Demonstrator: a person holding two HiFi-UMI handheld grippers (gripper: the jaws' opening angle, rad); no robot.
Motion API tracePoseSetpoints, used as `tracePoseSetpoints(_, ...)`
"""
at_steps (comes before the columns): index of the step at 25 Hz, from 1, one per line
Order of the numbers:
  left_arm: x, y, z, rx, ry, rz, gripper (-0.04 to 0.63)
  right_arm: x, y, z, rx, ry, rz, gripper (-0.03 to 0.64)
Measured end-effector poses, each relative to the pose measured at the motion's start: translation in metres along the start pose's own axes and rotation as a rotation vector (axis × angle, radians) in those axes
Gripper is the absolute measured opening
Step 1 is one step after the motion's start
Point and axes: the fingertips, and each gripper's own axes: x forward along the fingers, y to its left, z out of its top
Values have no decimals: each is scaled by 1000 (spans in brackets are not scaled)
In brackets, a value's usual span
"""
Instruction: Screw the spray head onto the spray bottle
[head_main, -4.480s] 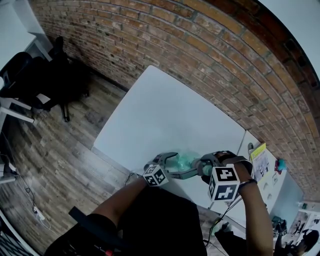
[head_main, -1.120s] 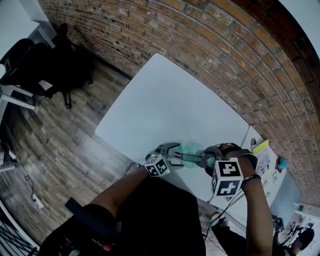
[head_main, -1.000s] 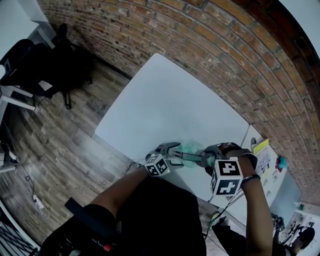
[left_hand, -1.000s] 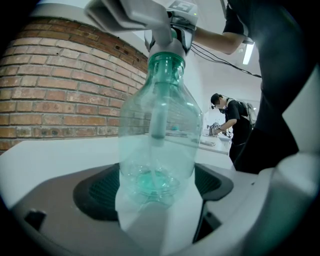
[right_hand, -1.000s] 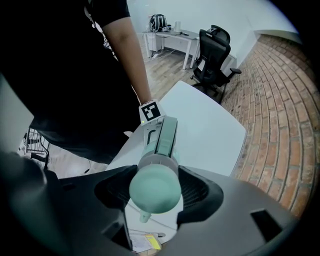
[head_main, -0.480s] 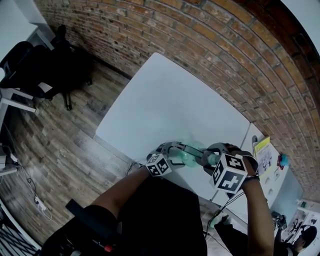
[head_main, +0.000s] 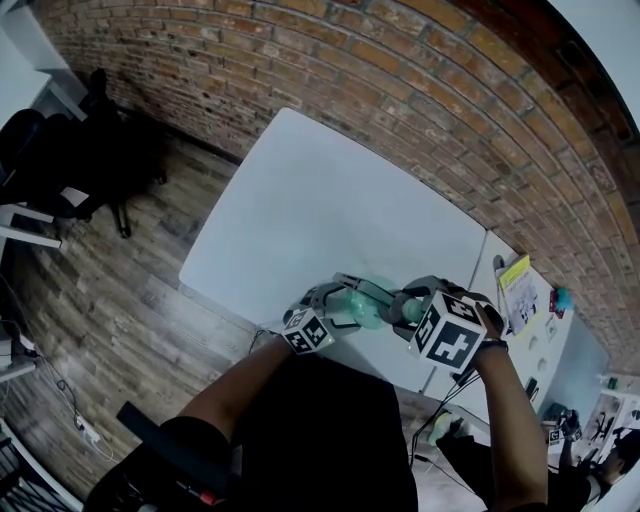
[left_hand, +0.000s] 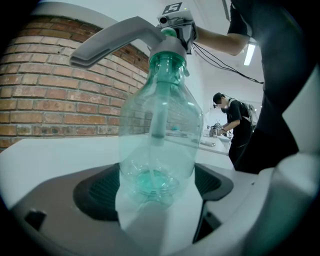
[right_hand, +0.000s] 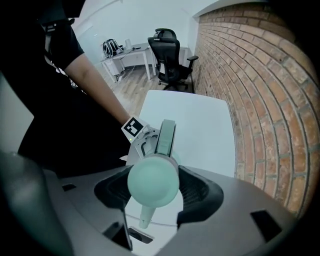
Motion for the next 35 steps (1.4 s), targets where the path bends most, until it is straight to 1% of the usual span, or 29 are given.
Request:
tracePoseSetpoints(8, 1, 0, 0, 5, 2, -3, 462, -1, -3, -1, 142, -49, -18, 262)
tracePoseSetpoints(12, 0, -1, 0, 4, 0, -3, 462, -1, -2, 0, 153, -66, -10, 262)
tracePoseSetpoints(15, 1, -1, 1, 6, 1, -1, 462, -1, -2, -2, 135, -64, -9, 262)
tracePoseSetpoints(18, 2, -1, 1, 7, 2, 2, 462, -5, -2, 1, 100, -89, -30, 262)
tracePoseSetpoints(20, 1, -1, 1, 8, 1, 2, 462, -14, -2, 6, 55, -114, -52, 262)
tracePoseSetpoints(22, 0, 0, 2, 9, 1, 1, 462, -23, -2, 8, -50, -96, -78, 262)
tracePoseSetpoints(24, 0, 0, 1, 9, 1, 1, 462, -25, 0, 4, -198, -29, -91, 262)
tracePoseSetpoints(26, 0, -1, 0, 5, 2, 2, 462, -20, 3, 0, -291, 25, -82, 262)
tracePoseSetpoints(30, 1, 1, 1, 5, 2, 2, 462, -7, 5, 3, -343, 39, -64, 262)
tracePoseSetpoints(35, 0, -1, 0, 4, 3, -3, 462, 0, 6, 0, -342, 87, -51, 262)
